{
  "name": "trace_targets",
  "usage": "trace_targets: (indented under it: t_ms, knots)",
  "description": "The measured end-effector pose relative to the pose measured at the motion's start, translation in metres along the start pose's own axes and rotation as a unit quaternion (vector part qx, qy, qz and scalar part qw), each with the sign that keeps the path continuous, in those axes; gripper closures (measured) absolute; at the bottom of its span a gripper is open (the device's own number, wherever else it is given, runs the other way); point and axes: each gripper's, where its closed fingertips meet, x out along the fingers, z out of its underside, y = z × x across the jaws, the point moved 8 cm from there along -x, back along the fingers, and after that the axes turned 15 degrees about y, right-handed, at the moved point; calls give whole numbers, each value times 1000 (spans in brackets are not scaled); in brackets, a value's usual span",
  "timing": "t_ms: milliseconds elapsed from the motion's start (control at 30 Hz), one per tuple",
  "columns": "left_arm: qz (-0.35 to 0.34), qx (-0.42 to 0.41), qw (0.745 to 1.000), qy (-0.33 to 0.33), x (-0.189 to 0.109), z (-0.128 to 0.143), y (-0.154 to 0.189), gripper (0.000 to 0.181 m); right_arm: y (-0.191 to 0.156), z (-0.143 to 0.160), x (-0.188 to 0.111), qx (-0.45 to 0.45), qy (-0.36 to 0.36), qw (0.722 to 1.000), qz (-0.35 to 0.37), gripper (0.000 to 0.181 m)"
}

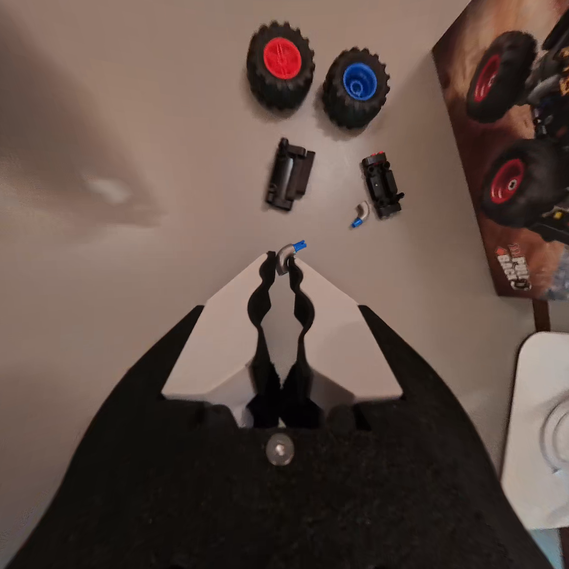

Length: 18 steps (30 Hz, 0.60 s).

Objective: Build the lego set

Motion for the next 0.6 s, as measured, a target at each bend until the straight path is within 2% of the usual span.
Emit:
trace_targets:
  t_ms: [133, 233, 333, 433, 500, 600]
  knots:
    - [82, -75, 994, -1, 90, 19, -63, 174, 48, 19, 32, -49, -25, 995, -82, 173]
    - [114, -128, 985, 27, 128, 37, -85, 174, 70, 38, 47, -18, 2, 992, -121, 173]
    - [113, -140, 982, 54, 142, 48, -91, 174, 81, 49, 52, -12, 46, 991, -121, 173]
    - [106, -114, 985, 77, 143, 41, -87, 174, 83, 55, 53, -1, 84, 989, -124, 172]
    - [96, -105, 988, 63, 145, 41, -83, 174, 85, 54, 48, 17, 117, 986, -119, 168]
    - [101, -127, 984, 72, 149, 40, -73, 174, 86, 47, 24, 72, 188, 969, -142, 150]
